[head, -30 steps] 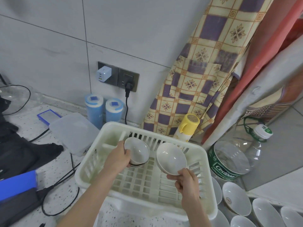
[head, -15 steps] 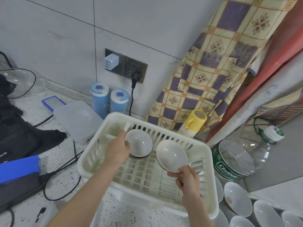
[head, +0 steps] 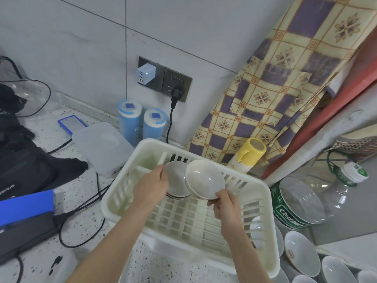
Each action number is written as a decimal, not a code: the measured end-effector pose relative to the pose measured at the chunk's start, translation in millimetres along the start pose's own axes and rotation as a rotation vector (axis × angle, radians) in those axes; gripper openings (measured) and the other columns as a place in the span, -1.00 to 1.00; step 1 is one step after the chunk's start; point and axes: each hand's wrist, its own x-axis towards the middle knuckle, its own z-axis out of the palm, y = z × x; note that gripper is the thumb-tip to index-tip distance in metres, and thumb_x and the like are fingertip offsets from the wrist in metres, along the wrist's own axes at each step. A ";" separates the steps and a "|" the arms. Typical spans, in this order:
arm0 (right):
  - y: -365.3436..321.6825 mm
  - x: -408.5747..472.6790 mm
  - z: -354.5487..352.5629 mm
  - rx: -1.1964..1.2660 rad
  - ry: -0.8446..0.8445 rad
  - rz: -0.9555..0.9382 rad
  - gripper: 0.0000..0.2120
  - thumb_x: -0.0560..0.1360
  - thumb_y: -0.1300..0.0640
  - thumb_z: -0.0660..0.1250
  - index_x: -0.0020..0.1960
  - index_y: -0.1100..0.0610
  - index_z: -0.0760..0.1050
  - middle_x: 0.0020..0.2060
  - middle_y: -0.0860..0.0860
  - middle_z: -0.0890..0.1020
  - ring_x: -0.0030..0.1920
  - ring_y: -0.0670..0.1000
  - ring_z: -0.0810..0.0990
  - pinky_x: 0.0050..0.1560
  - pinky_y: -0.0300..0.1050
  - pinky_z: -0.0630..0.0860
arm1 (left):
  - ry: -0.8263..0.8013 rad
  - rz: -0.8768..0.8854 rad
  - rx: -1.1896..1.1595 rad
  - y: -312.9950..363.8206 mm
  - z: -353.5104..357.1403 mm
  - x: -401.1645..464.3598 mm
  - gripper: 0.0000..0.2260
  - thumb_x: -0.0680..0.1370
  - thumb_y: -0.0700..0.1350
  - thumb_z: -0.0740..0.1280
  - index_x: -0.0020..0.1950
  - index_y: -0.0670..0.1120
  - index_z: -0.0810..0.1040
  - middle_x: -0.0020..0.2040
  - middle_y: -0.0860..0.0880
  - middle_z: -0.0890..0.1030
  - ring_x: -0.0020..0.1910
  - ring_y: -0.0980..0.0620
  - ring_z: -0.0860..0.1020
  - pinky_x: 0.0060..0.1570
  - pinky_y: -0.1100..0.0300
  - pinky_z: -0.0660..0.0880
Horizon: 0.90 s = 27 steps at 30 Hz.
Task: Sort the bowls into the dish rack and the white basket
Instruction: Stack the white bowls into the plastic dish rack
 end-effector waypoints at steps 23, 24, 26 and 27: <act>-2.2 36.6 45.2 -0.272 -0.149 -0.054 -0.79 0.52 0.24 0.15 -0.24 0.19 0.49 -0.52 0.03 0.56 -0.54 -0.20 0.41 -0.32 -0.19 0.29 | -0.020 0.032 0.092 4.3 -1.1 -3.0 -0.64 0.63 0.04 0.08 0.42 0.03 0.31 -0.08 0.01 0.61 -0.09 -0.08 0.58 -0.05 0.03 0.55; -1.6 37.2 45.5 -0.257 -0.150 -0.044 -0.79 0.52 0.24 0.15 -0.25 0.19 0.48 -0.52 0.04 0.55 -0.55 -0.20 0.40 -0.33 -0.19 0.29 | -0.016 0.033 0.098 4.2 -0.9 -2.8 -0.64 0.63 0.03 0.09 0.43 0.02 0.31 -0.09 0.03 0.59 -0.10 -0.07 0.57 -0.06 0.05 0.55; -1.2 38.4 45.6 -0.214 -0.157 -0.020 -0.79 0.52 0.27 0.16 -0.26 0.20 0.48 -0.51 0.08 0.56 -0.57 -0.18 0.40 -0.38 -0.22 0.28 | -0.015 0.039 0.099 4.1 -0.7 -3.0 -0.63 0.63 0.03 0.10 0.44 0.03 0.30 -0.11 0.04 0.59 -0.10 -0.07 0.58 -0.07 0.05 0.55; -1.1 38.6 45.3 -0.194 -0.163 -0.013 -0.78 0.52 0.29 0.15 -0.27 0.21 0.47 -0.52 0.09 0.56 -0.58 -0.17 0.39 -0.42 -0.26 0.28 | -0.014 0.043 0.098 3.8 -0.8 -2.8 -0.63 0.63 0.02 0.11 0.44 0.03 0.29 -0.11 0.04 0.60 -0.09 -0.07 0.60 -0.06 0.03 0.56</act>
